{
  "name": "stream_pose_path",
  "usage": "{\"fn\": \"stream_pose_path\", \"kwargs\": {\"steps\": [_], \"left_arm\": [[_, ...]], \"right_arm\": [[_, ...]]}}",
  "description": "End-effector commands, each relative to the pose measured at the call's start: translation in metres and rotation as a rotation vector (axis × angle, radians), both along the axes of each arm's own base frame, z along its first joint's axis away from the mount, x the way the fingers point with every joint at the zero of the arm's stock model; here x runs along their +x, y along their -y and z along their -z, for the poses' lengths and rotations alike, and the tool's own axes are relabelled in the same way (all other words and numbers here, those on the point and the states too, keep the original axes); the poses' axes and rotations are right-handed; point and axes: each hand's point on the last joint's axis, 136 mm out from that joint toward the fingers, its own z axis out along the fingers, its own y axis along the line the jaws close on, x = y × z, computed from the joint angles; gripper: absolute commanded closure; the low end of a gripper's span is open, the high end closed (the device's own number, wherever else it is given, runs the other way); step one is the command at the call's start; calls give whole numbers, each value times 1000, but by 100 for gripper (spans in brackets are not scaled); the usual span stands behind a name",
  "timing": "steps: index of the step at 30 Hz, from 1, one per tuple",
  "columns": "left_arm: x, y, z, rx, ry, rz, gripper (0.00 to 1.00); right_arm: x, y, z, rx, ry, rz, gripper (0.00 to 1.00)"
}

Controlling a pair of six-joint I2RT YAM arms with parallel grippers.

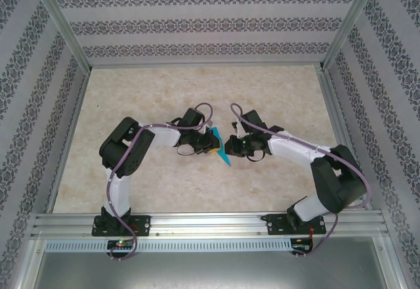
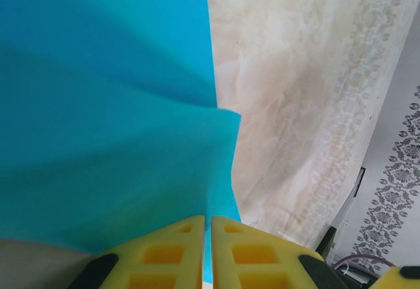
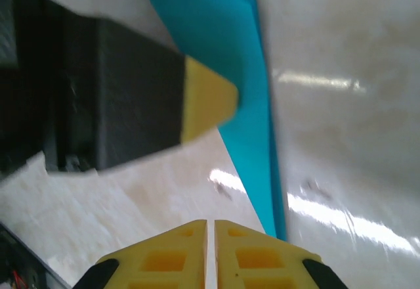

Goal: Fold a paper plane with a square sheet of paper (pick it up from the middle)
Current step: Fold the wing for the fifth time at the center of the table.

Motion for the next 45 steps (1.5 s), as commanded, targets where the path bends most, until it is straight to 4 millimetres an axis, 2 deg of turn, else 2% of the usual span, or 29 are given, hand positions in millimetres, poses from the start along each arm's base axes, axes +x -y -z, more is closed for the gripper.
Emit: {"fn": "stream_pose_path", "kwargs": {"steps": [1, 7, 12, 15, 17, 21, 30, 45], "left_arm": [[1, -14, 22, 81, -29, -31, 87], [3, -10, 13, 57, -4, -13, 86], [8, -6, 1, 44, 39, 21, 86], [14, -5, -12, 57, 96, 59, 85], [20, -5, -29, 68, 158, 84, 84], [26, -14, -51, 142, 242, 123, 81], [18, -15, -31, 144, 203, 132, 81], [23, -26, 0, 252, 207, 168, 84]], "right_arm": [[18, -5, 10, -4, 11, 20, 89], [15, -10, 38, -8, -50, 0, 89], [3, 0, 63, -63, -113, 0, 89], [-6, 14, 78, -124, -151, 10, 89], [-10, 22, 84, -153, -168, 15, 90], [-11, 27, 86, -172, -176, 30, 90], [-10, 27, 91, -176, -192, 40, 90], [-16, 29, 99, -203, -232, 27, 91]]}}
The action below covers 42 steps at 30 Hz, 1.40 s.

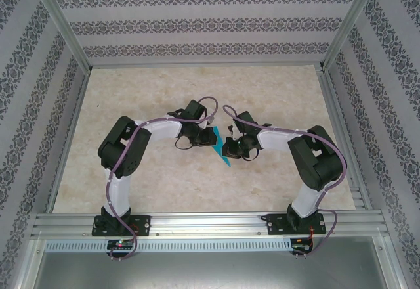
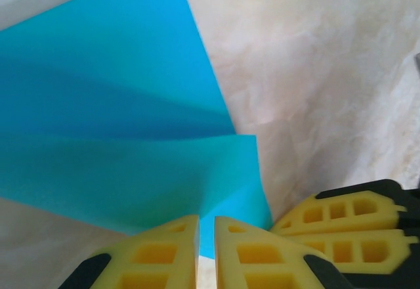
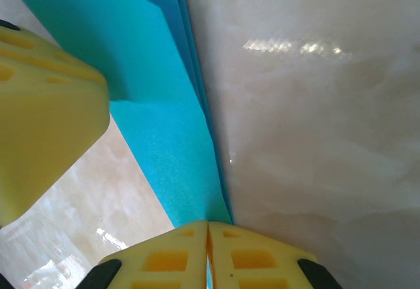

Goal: Fold a paper plane with a square sheet of paper (pick it up from the middle)
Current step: Fold the wing for the fifth time at the center of the table.

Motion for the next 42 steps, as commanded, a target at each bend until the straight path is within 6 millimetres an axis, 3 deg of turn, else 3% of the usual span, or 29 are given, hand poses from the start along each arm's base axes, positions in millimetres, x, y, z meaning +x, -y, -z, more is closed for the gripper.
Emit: {"fn": "stream_pose_path", "kwargs": {"steps": [1, 14, 29, 36, 42], "left_arm": [[7, -7, 9, 51, 22, 20, 84], [27, -29, 27, 131, 42, 22, 85], [69, -36, 21, 115, 55, -11, 84], [79, -52, 33, 136, 43, -40, 84], [91, -63, 31, 128, 50, -76, 83]], "right_arm": [[-24, 33, 45, -174, -110, 20, 90], [-46, 59, 67, -307, -188, -3, 90], [-54, 70, 78, -372, -213, -38, 91], [-55, 71, 78, -377, -211, -36, 92], [-55, 71, 78, -378, -211, -36, 92]]}}
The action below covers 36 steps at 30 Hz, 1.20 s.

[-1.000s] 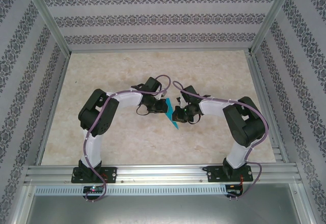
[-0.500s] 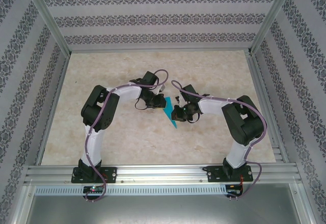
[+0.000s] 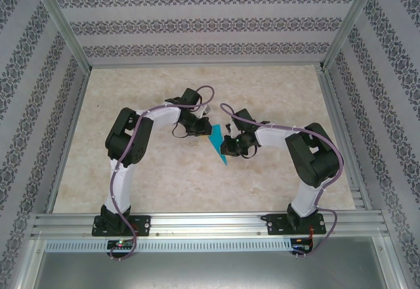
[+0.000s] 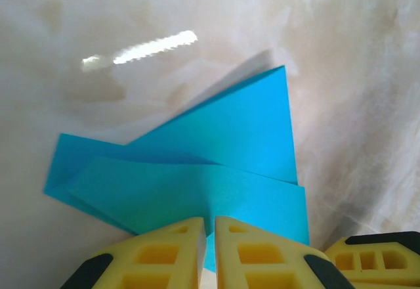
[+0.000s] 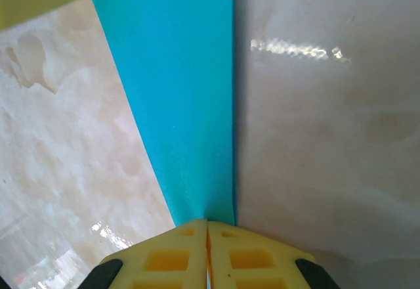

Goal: Fold a paper plane with a square sheet of paper (pick it up from the middle)
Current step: Fold the wing for the fifth time at the center of the table.

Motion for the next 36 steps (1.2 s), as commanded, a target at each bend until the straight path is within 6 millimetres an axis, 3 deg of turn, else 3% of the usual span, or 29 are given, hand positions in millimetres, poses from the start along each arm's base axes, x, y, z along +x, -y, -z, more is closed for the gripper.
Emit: {"fn": "stream_pose_path", "kwargs": {"steps": [1, 18, 26, 31, 34, 36], "left_arm": [[41, -40, 24, 111, 69, -97, 83], [74, -73, 31, 157, 70, -179, 83], [89, -78, 17, 174, 95, -194, 81], [98, -83, -10, 156, 120, -226, 75], [98, -83, -36, 132, 142, -250, 70], [93, -81, -53, 105, 150, -272, 65]], "right_arm": [[-59, 73, 72, -372, -204, 10, 92], [-58, 73, 71, -366, -198, 15, 92], [-47, 58, 60, -296, -161, 28, 88], [-20, 35, 34, -199, -78, 41, 85], [5, 12, -1, -87, 21, 53, 79], [24, -3, -35, 8, 114, 69, 73]]}}
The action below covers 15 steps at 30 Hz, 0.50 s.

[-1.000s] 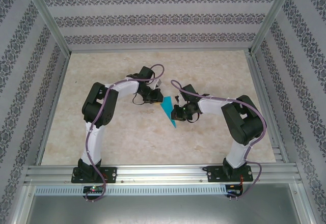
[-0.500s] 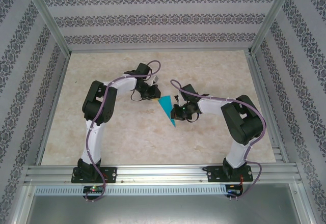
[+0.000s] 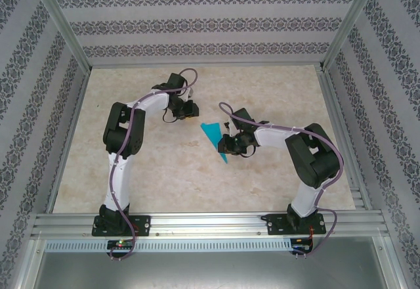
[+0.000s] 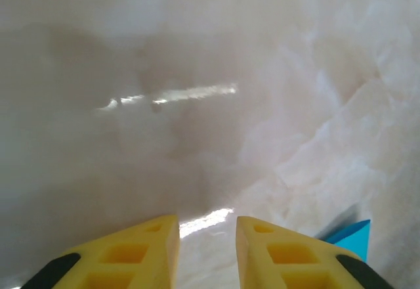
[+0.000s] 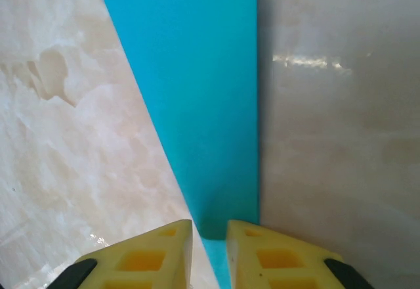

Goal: Fold a paper plane with a square sheet of paper (pick it up from the middle)
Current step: Fold the wing for the fifth time at the center of the table, then turn over a paper plane at the center of the table.

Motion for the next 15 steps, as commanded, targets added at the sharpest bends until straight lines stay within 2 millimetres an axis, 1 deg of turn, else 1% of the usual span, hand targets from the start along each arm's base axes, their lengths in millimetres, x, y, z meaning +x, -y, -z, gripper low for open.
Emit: {"fn": "stream_pose_path", "kwargs": {"steps": [1, 3, 5, 6, 8, 10, 13, 15], "left_arm": [[4, -16, -50, 5, 71, -76, 63], [-7, -18, -60, 3, 64, -109, 59], [-19, -22, -64, 22, 44, -146, 55], [-28, -25, -63, 42, 26, -166, 53], [-42, -24, -63, 63, 10, -176, 50], [-56, -25, -62, 108, -5, -191, 47], [-75, -15, -65, 145, -11, -199, 40], [-88, -3, -67, 163, -17, -203, 36]], "right_arm": [[19, -1, -34, 17, 96, 60, 69], [32, -2, -65, 53, 187, 91, 60], [40, 8, -85, 46, 257, 139, 52], [43, 15, -93, 42, 283, 168, 49], [45, 30, -101, 37, 316, 212, 42], [46, 46, -104, 24, 337, 253, 36], [45, 69, -101, -19, 360, 297, 28], [44, 83, -96, -50, 363, 331, 21]]}}
